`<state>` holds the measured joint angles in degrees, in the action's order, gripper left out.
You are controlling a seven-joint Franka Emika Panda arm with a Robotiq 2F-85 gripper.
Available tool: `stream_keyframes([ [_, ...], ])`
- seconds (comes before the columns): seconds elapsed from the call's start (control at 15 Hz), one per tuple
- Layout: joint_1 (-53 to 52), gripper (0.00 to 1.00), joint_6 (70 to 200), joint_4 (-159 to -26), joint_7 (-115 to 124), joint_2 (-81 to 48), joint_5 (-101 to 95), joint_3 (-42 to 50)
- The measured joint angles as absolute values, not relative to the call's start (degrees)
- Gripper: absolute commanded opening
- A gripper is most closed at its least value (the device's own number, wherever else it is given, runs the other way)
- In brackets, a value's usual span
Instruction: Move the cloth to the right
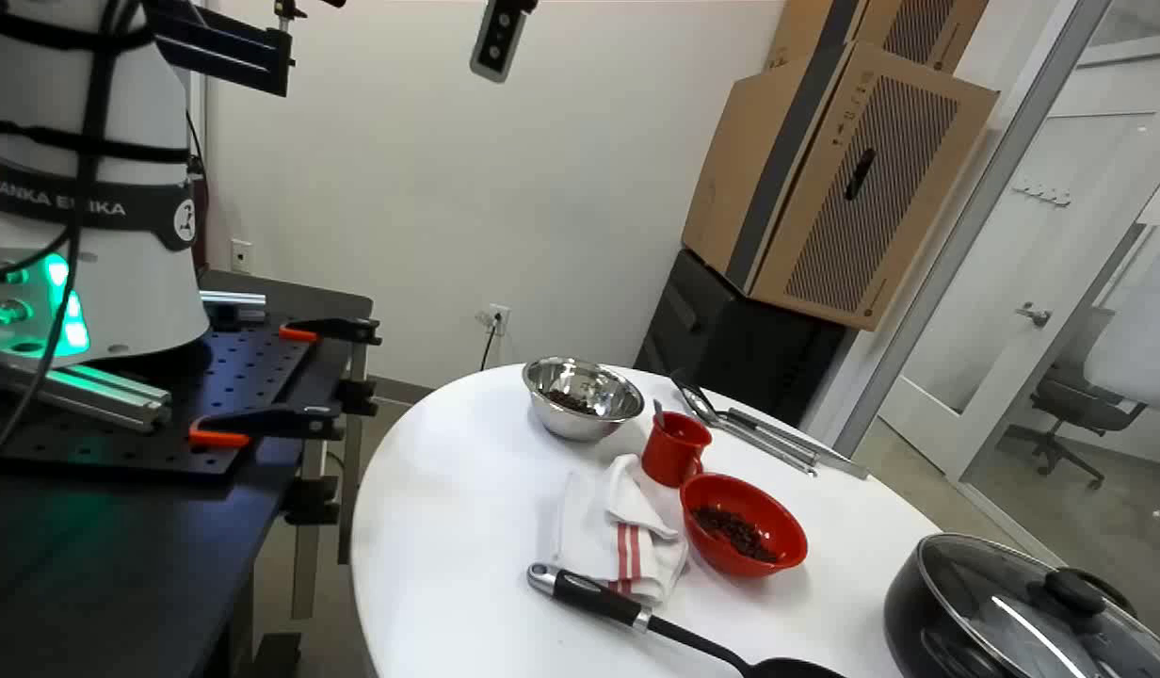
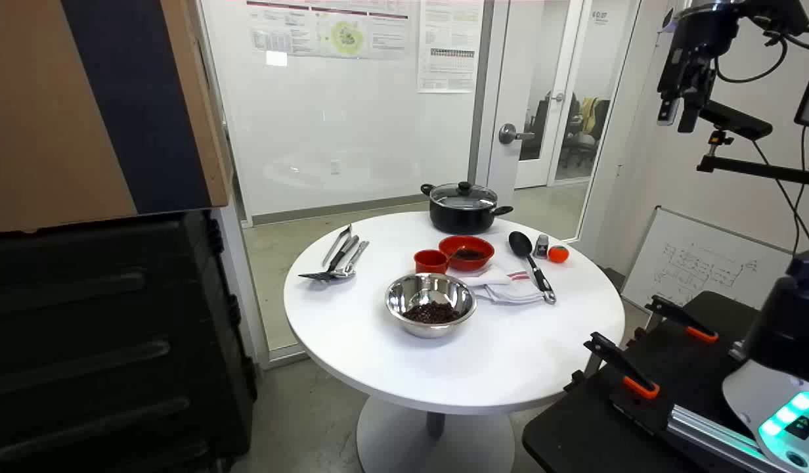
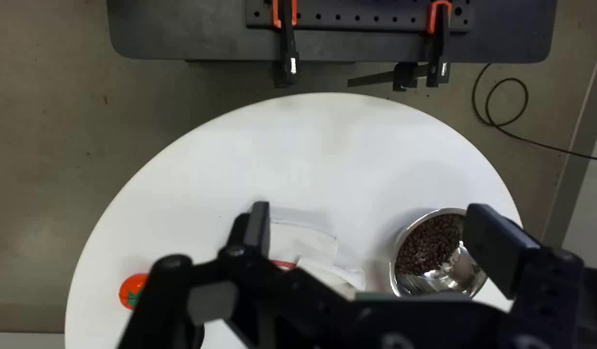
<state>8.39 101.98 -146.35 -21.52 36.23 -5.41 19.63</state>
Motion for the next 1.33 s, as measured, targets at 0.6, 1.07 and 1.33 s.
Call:
stream_keyframes([
  [0.6, 8.39, 1.0, 101.98, -146.35, -21.52, 36.23, -5.41, 19.63],
  [1.07, 8.22, 1.0, 114.8, -149.9, -19.22, 35.49, -0.15, 18.58],
  [1.33, 7.56, 1.0, 125.65, -154.28, -15.76, 32.01, 1.86, 16.13],
])
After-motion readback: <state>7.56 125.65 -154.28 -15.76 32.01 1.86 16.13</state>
